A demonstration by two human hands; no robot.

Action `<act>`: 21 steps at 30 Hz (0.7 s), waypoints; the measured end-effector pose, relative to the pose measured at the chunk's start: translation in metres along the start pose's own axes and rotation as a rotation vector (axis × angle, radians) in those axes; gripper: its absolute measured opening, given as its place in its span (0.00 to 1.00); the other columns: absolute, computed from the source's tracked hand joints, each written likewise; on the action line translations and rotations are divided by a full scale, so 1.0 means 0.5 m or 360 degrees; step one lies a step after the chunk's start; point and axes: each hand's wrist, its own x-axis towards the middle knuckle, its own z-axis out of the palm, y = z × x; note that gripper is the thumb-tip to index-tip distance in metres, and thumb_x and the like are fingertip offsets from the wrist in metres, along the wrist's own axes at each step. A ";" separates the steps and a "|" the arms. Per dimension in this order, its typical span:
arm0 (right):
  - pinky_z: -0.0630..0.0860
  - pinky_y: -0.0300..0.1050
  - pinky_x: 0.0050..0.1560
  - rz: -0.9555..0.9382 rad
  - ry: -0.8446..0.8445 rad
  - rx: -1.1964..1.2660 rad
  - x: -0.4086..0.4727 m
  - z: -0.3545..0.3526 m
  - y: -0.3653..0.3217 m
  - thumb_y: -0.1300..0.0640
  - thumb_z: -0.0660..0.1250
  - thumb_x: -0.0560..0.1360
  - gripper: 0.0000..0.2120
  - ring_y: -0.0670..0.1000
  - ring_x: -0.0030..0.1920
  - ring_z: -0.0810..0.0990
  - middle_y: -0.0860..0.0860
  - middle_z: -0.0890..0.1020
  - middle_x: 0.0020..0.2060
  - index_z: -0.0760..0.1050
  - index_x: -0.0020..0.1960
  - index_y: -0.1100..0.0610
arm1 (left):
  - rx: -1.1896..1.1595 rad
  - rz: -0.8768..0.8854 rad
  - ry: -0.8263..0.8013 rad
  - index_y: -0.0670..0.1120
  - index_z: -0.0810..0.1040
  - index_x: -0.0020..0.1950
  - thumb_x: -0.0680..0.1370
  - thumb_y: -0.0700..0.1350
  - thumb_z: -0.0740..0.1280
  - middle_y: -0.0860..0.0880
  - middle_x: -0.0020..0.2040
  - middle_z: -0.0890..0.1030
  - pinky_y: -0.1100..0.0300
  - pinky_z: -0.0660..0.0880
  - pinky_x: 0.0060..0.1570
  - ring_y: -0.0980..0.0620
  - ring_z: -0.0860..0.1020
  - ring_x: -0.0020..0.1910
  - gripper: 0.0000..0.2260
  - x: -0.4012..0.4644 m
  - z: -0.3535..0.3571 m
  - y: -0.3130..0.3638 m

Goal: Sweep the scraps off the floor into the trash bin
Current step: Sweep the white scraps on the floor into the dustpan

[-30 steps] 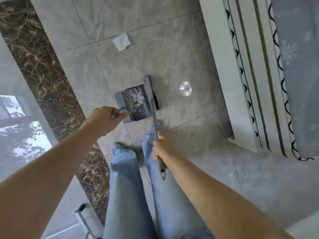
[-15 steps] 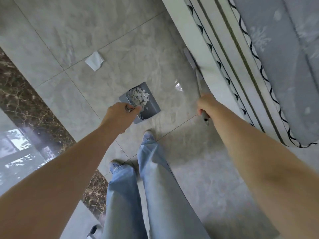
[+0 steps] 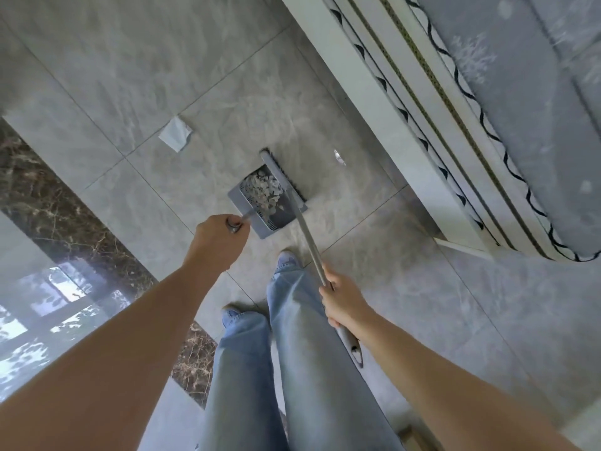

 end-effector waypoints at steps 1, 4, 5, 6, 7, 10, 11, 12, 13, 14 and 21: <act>0.66 0.41 0.22 -0.0021 0.0019 0.0017 -0.004 -0.006 0.003 0.61 0.54 0.81 0.27 0.49 0.21 0.66 0.48 0.71 0.31 0.58 0.77 0.42 | -0.0004 0.0000 0.0004 0.46 0.75 0.36 0.80 0.51 0.61 0.48 0.28 0.72 0.65 0.64 0.16 0.48 0.71 0.19 0.15 -0.001 0.000 0.001; 0.70 0.40 0.23 -0.0053 0.0148 -0.0015 -0.001 -0.035 -0.010 0.60 0.54 0.81 0.27 0.48 0.23 0.69 0.49 0.72 0.32 0.57 0.78 0.45 | -0.0025 0.0007 0.0010 0.46 0.76 0.37 0.81 0.50 0.60 0.47 0.29 0.73 0.62 0.66 0.20 0.46 0.71 0.21 0.15 -0.006 0.003 -0.002; 0.71 0.40 0.24 -0.0075 0.0211 -0.0060 0.008 -0.048 -0.021 0.61 0.53 0.81 0.27 0.48 0.24 0.70 0.49 0.74 0.35 0.56 0.78 0.46 | -0.0027 0.0009 0.0014 0.46 0.76 0.38 0.81 0.50 0.61 0.47 0.30 0.73 0.60 0.68 0.23 0.45 0.72 0.23 0.14 -0.007 0.003 0.000; 0.71 0.39 0.25 -0.0084 0.0280 -0.0104 0.021 -0.064 -0.034 0.61 0.52 0.81 0.27 0.47 0.26 0.73 0.50 0.77 0.39 0.55 0.78 0.47 | -0.0024 0.0018 0.0017 0.46 0.76 0.38 0.80 0.50 0.61 0.46 0.30 0.74 0.58 0.71 0.26 0.43 0.73 0.26 0.14 -0.006 0.003 0.002; 0.72 0.40 0.25 -0.0076 0.0343 -0.0140 0.038 -0.080 -0.048 0.61 0.52 0.80 0.28 0.48 0.27 0.74 0.53 0.80 0.46 0.54 0.79 0.47 | -0.0017 0.0025 0.0024 0.46 0.76 0.36 0.80 0.49 0.61 0.46 0.31 0.74 0.56 0.72 0.29 0.42 0.73 0.29 0.15 -0.006 0.004 0.004; 0.68 0.37 0.20 -0.0047 0.0494 -0.0189 0.100 -0.128 -0.100 0.64 0.52 0.79 0.29 0.51 0.29 0.77 0.57 0.79 0.56 0.56 0.78 0.50 | -0.0002 0.0009 0.0039 0.47 0.71 0.31 0.79 0.48 0.60 0.46 0.30 0.72 0.56 0.70 0.32 0.41 0.73 0.32 0.17 -0.001 0.006 0.002; 0.67 0.37 0.18 -0.0039 0.0535 -0.0220 0.120 -0.141 -0.120 0.65 0.53 0.78 0.29 0.52 0.31 0.77 0.59 0.78 0.60 0.55 0.78 0.51 | -0.0004 0.0006 0.0039 0.47 0.70 0.31 0.79 0.48 0.60 0.46 0.30 0.72 0.56 0.70 0.33 0.41 0.72 0.32 0.17 0.003 0.007 -0.002; 0.66 0.37 0.17 -0.0020 0.0563 -0.0265 0.134 -0.153 -0.141 0.66 0.54 0.78 0.30 0.53 0.34 0.77 0.59 0.76 0.63 0.54 0.78 0.52 | 0.0002 0.0009 0.0038 0.47 0.70 0.31 0.79 0.48 0.60 0.46 0.31 0.72 0.56 0.70 0.34 0.42 0.71 0.33 0.17 0.006 0.010 -0.004; 0.65 0.37 0.16 -0.0006 0.0578 -0.0333 0.150 -0.162 -0.162 0.67 0.55 0.78 0.31 0.53 0.35 0.76 0.60 0.74 0.65 0.52 0.79 0.54 | 0.0006 0.0018 0.0042 0.46 0.70 0.32 0.79 0.48 0.60 0.46 0.31 0.72 0.56 0.69 0.34 0.42 0.71 0.34 0.16 0.011 0.013 -0.008; 0.65 0.38 0.16 0.0014 0.0587 -0.0430 0.163 -0.170 -0.181 0.68 0.55 0.78 0.31 0.53 0.35 0.75 0.61 0.73 0.65 0.52 0.78 0.56 | 0.0002 0.0025 0.0045 0.46 0.71 0.33 0.79 0.49 0.60 0.46 0.32 0.73 0.56 0.68 0.35 0.43 0.71 0.35 0.16 0.014 0.016 -0.009; 0.60 0.32 0.13 0.0117 0.0442 -0.0679 0.198 -0.112 -0.260 0.67 0.59 0.79 0.14 0.48 0.12 0.71 0.56 0.76 0.24 0.70 0.63 0.69 | 0.0083 0.0019 0.0033 0.45 0.78 0.41 0.79 0.49 0.58 0.48 0.37 0.78 0.60 0.62 0.30 0.44 0.75 0.38 0.14 0.014 0.017 -0.010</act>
